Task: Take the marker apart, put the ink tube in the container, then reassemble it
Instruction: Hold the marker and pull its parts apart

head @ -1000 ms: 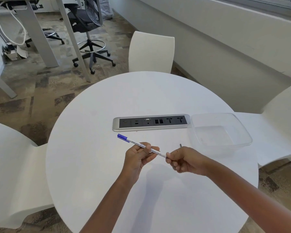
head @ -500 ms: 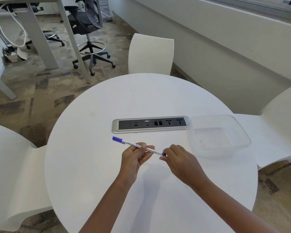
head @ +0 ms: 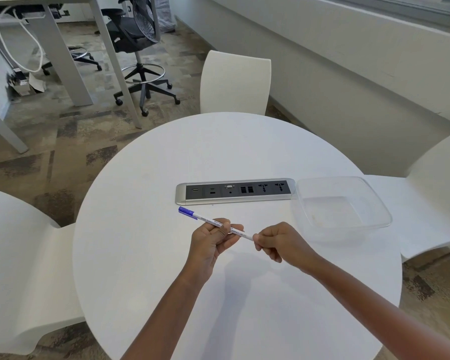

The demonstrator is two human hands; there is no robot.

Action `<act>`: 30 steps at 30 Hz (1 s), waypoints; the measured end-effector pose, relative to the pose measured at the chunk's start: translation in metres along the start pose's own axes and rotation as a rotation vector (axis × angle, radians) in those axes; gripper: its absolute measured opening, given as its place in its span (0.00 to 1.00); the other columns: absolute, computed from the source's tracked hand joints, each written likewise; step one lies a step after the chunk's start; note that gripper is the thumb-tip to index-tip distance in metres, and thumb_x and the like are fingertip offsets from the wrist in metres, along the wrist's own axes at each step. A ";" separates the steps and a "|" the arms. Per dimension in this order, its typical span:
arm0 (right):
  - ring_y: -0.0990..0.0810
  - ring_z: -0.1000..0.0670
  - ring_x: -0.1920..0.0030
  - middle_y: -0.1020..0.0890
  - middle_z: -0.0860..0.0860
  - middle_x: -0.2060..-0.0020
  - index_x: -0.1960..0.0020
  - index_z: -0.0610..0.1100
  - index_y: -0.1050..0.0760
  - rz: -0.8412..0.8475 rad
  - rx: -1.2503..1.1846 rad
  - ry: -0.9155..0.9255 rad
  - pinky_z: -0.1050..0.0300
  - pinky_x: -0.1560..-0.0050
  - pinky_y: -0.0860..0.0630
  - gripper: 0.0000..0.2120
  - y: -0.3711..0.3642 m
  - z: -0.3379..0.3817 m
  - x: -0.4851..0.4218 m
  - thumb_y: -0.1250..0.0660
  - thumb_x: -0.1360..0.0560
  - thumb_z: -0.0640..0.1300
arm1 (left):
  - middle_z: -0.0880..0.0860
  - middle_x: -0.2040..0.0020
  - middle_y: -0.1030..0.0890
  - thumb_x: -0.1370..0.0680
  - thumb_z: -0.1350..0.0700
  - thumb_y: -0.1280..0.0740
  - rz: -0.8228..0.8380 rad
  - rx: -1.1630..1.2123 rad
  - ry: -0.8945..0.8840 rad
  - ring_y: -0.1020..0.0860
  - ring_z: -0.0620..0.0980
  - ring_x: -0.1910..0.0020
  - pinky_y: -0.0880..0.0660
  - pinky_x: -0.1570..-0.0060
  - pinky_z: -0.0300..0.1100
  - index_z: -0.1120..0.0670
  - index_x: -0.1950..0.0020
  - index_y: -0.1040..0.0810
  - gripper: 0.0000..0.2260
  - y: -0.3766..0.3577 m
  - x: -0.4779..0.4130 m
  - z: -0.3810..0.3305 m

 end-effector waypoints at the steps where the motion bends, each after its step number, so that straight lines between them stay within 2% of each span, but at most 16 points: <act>1: 0.35 0.57 0.82 0.31 0.56 0.86 0.74 0.44 0.27 0.033 -0.060 -0.038 0.68 0.79 0.37 0.19 0.000 -0.001 -0.001 0.38 0.24 0.40 | 0.56 0.66 0.15 0.24 0.65 0.38 0.003 0.002 0.003 0.16 0.49 0.65 0.20 0.67 0.34 0.61 0.58 0.26 0.05 0.000 0.000 0.000; 3: 0.36 0.57 0.82 0.32 0.57 0.84 0.72 0.43 0.28 0.108 -0.207 -0.157 0.68 0.80 0.38 0.18 -0.002 -0.006 -0.001 0.40 0.23 0.41 | 0.56 0.66 0.15 0.24 0.65 0.38 0.012 0.003 0.010 0.16 0.49 0.65 0.20 0.67 0.34 0.60 0.58 0.26 0.05 -0.001 -0.001 -0.001; 6: 0.37 0.58 0.82 0.34 0.56 0.82 0.70 0.42 0.29 0.256 -0.577 -0.381 0.69 0.83 0.40 0.17 -0.012 -0.014 0.003 0.43 0.23 0.42 | 0.56 0.66 0.14 0.24 0.65 0.38 0.025 -0.003 0.006 0.16 0.49 0.65 0.21 0.67 0.34 0.60 0.58 0.26 0.05 -0.001 -0.002 -0.002; 8: 0.37 0.58 0.82 0.34 0.55 0.82 0.69 0.42 0.30 0.293 -0.758 -0.450 0.69 0.84 0.40 0.17 -0.017 -0.014 0.005 0.44 0.22 0.43 | 0.56 0.66 0.14 0.24 0.65 0.38 0.022 -0.007 0.003 0.16 0.49 0.65 0.20 0.67 0.34 0.60 0.58 0.26 0.05 -0.002 -0.003 -0.002; 9: 0.37 0.58 0.82 0.34 0.55 0.82 0.69 0.42 0.29 0.283 -0.766 -0.444 0.69 0.84 0.39 0.18 -0.017 -0.014 0.005 0.44 0.22 0.44 | 0.56 0.66 0.14 0.23 0.65 0.38 0.015 -0.005 0.004 0.16 0.49 0.65 0.20 0.67 0.34 0.61 0.58 0.26 0.05 -0.002 -0.003 -0.002; 11: 0.34 0.57 0.81 0.32 0.55 0.81 0.69 0.43 0.28 0.192 -0.573 -0.339 0.68 0.81 0.37 0.19 -0.012 -0.015 0.002 0.44 0.21 0.45 | 0.56 0.66 0.14 0.23 0.65 0.39 -0.009 0.016 0.007 0.16 0.49 0.64 0.20 0.67 0.34 0.61 0.58 0.26 0.05 -0.002 -0.003 -0.001; 14: 0.30 0.54 0.75 0.29 0.54 0.78 0.68 0.47 0.27 -0.064 0.047 -0.011 0.63 0.73 0.34 0.19 -0.001 -0.003 0.002 0.45 0.21 0.49 | 0.57 0.66 0.14 0.23 0.65 0.39 -0.047 0.056 0.006 0.16 0.50 0.64 0.20 0.67 0.35 0.61 0.57 0.26 0.05 0.000 -0.004 0.001; 17: 0.31 0.55 0.70 0.29 0.54 0.71 0.60 0.47 0.27 -0.263 0.567 0.300 0.60 0.69 0.36 0.08 0.000 0.008 0.010 0.38 0.24 0.48 | 0.57 0.65 0.14 0.23 0.64 0.39 -0.057 0.067 0.006 0.15 0.51 0.63 0.20 0.66 0.35 0.61 0.56 0.25 0.04 0.001 -0.004 0.001; 19: 0.26 0.50 0.68 0.25 0.50 0.69 0.59 0.42 0.25 -0.322 0.772 0.423 0.58 0.71 0.33 0.06 -0.004 0.012 0.015 0.33 0.27 0.45 | 0.57 0.66 0.14 0.23 0.64 0.39 -0.061 0.059 0.009 0.15 0.51 0.64 0.20 0.67 0.35 0.61 0.56 0.25 0.04 0.000 -0.005 0.001; 22: 0.25 0.45 0.73 0.23 0.46 0.73 0.65 0.39 0.25 -0.390 0.956 0.564 0.62 0.81 0.34 0.07 -0.008 0.017 0.020 0.28 0.32 0.39 | 0.57 0.65 0.14 0.23 0.64 0.38 -0.050 0.045 0.016 0.15 0.51 0.63 0.20 0.67 0.35 0.61 0.56 0.25 0.04 -0.003 -0.006 0.000; 24: 0.25 0.44 0.71 0.23 0.45 0.72 0.64 0.38 0.24 -0.387 0.909 0.561 0.59 0.78 0.34 0.06 -0.006 0.018 0.018 0.30 0.31 0.39 | 0.56 0.65 0.14 0.23 0.63 0.38 -0.034 0.033 0.014 0.16 0.51 0.63 0.20 0.67 0.34 0.61 0.56 0.25 0.04 -0.004 -0.006 0.000; 26: 0.27 0.45 0.67 0.25 0.44 0.69 0.61 0.37 0.24 -0.322 0.718 0.430 0.54 0.68 0.34 0.07 -0.002 0.015 0.012 0.35 0.26 0.39 | 0.56 0.66 0.14 0.23 0.64 0.39 -0.022 0.026 0.011 0.16 0.50 0.64 0.20 0.67 0.34 0.61 0.56 0.26 0.04 -0.005 -0.006 -0.001; 27: 0.30 0.47 0.66 0.26 0.46 0.69 0.62 0.38 0.25 -0.274 0.607 0.350 0.55 0.66 0.36 0.09 0.000 0.011 0.009 0.37 0.24 0.40 | 0.56 0.66 0.14 0.23 0.64 0.39 -0.015 0.023 0.008 0.16 0.50 0.64 0.20 0.67 0.34 0.61 0.56 0.26 0.04 -0.005 -0.006 -0.001; 30: 0.34 0.54 0.73 0.30 0.53 0.76 0.72 0.45 0.29 -0.149 0.239 0.122 0.61 0.70 0.39 0.17 0.005 0.004 0.004 0.38 0.24 0.41 | 0.56 0.66 0.15 0.23 0.64 0.38 0.003 0.007 0.003 0.16 0.50 0.64 0.21 0.67 0.34 0.61 0.57 0.26 0.04 -0.007 -0.006 -0.002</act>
Point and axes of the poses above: each hand's wrist, its own x-axis away from the middle knuckle, its own y-axis out of the back of the hand, z = x × y, the point moved 5 cm from there along -x, towards the middle knuckle
